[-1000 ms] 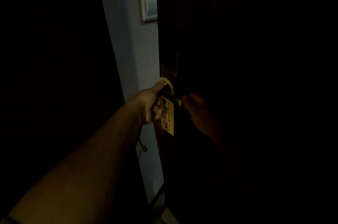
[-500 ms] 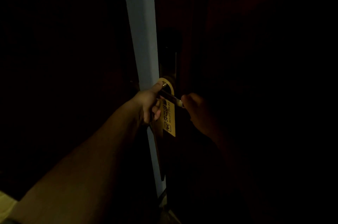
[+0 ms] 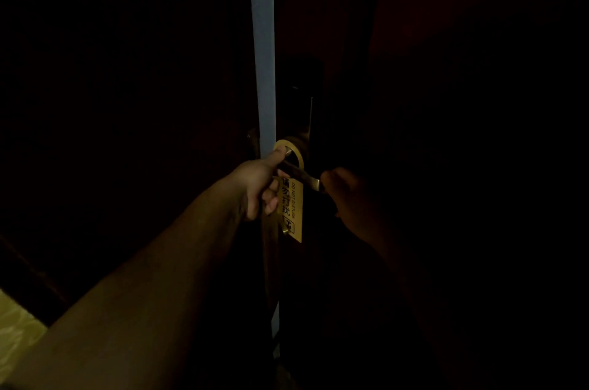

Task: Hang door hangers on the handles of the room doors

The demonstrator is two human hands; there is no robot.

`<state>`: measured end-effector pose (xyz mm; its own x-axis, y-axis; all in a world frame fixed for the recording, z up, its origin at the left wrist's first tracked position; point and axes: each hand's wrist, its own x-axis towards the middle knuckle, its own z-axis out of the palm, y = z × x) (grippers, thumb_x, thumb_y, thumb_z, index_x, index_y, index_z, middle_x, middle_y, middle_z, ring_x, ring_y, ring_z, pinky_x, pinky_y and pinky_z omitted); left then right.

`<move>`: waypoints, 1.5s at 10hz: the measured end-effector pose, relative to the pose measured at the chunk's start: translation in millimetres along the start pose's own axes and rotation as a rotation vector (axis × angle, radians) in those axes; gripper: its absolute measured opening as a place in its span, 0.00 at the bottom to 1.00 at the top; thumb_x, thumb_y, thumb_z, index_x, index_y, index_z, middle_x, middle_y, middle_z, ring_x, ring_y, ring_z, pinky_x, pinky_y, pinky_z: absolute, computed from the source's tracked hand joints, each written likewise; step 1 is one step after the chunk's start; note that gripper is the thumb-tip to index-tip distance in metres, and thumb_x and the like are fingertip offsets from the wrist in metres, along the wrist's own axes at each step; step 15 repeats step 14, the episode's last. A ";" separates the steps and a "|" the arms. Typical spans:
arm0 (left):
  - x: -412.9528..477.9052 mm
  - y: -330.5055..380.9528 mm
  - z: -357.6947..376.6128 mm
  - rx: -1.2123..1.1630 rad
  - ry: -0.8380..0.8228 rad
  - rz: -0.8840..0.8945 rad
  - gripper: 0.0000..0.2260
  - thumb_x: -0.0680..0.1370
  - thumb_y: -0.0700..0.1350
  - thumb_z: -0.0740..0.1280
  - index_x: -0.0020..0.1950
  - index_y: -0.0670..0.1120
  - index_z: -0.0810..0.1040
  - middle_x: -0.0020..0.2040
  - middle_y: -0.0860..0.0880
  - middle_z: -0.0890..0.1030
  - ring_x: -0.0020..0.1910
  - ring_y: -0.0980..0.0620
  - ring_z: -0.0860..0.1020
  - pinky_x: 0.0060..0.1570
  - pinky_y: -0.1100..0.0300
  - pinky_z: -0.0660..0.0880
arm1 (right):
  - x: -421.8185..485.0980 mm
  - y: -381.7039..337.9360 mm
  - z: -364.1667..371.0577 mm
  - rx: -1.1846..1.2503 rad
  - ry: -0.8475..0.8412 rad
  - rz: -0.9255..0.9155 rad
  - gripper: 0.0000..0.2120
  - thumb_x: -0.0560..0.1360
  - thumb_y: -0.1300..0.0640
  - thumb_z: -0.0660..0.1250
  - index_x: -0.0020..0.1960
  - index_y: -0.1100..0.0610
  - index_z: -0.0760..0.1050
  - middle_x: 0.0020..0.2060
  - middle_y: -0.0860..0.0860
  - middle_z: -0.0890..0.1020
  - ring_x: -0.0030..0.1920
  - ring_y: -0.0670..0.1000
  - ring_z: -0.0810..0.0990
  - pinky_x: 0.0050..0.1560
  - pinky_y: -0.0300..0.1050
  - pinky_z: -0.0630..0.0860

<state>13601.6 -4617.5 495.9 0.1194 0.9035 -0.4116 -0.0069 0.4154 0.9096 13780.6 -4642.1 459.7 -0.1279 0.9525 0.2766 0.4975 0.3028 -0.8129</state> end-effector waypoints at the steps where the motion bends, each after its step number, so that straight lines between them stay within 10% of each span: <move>1: -7.1 -2.8 -0.8 0.034 0.021 0.018 0.21 0.79 0.64 0.59 0.42 0.47 0.75 0.22 0.54 0.69 0.20 0.58 0.64 0.22 0.66 0.66 | -3.4 -4.3 1.8 0.056 0.014 0.017 0.12 0.83 0.50 0.55 0.41 0.46 0.68 0.36 0.46 0.73 0.38 0.51 0.74 0.36 0.40 0.70; 4: -23.7 -7.9 -4.4 0.037 0.086 0.028 0.22 0.79 0.64 0.59 0.43 0.46 0.78 0.23 0.53 0.74 0.22 0.57 0.69 0.23 0.64 0.68 | -9.6 -11.4 4.8 0.079 0.005 0.075 0.13 0.83 0.48 0.55 0.41 0.49 0.70 0.38 0.49 0.75 0.44 0.55 0.77 0.42 0.42 0.74; 7: -52.0 -16.3 11.3 -0.039 0.126 0.048 0.21 0.79 0.63 0.58 0.47 0.47 0.80 0.37 0.50 0.75 0.33 0.54 0.71 0.28 0.64 0.68 | -19.8 -22.4 10.9 0.122 0.039 0.094 0.20 0.83 0.47 0.52 0.65 0.60 0.69 0.52 0.51 0.74 0.51 0.49 0.74 0.42 0.34 0.70; 10: -103.2 -20.3 4.7 -0.088 0.047 0.206 0.20 0.79 0.61 0.61 0.53 0.47 0.83 0.27 0.53 0.75 0.31 0.54 0.69 0.34 0.60 0.68 | -49.3 -49.5 9.3 0.063 0.064 0.175 0.25 0.81 0.41 0.52 0.71 0.56 0.65 0.60 0.58 0.76 0.49 0.52 0.75 0.41 0.42 0.71; 11: -122.3 -17.1 -2.8 -0.068 0.033 0.266 0.17 0.78 0.59 0.63 0.53 0.47 0.80 0.46 0.47 0.76 0.47 0.48 0.75 0.44 0.54 0.73 | -71.0 -77.0 0.0 -0.023 0.125 0.152 0.18 0.83 0.45 0.52 0.61 0.54 0.72 0.50 0.58 0.78 0.45 0.52 0.77 0.46 0.48 0.74; 15: -175.7 -28.1 -39.8 -0.088 -0.150 0.253 0.15 0.80 0.58 0.61 0.51 0.49 0.80 0.36 0.50 0.73 0.34 0.53 0.72 0.33 0.59 0.73 | -160.6 -155.4 11.3 -0.049 0.228 0.258 0.16 0.81 0.40 0.53 0.50 0.46 0.75 0.45 0.48 0.81 0.43 0.49 0.80 0.43 0.45 0.75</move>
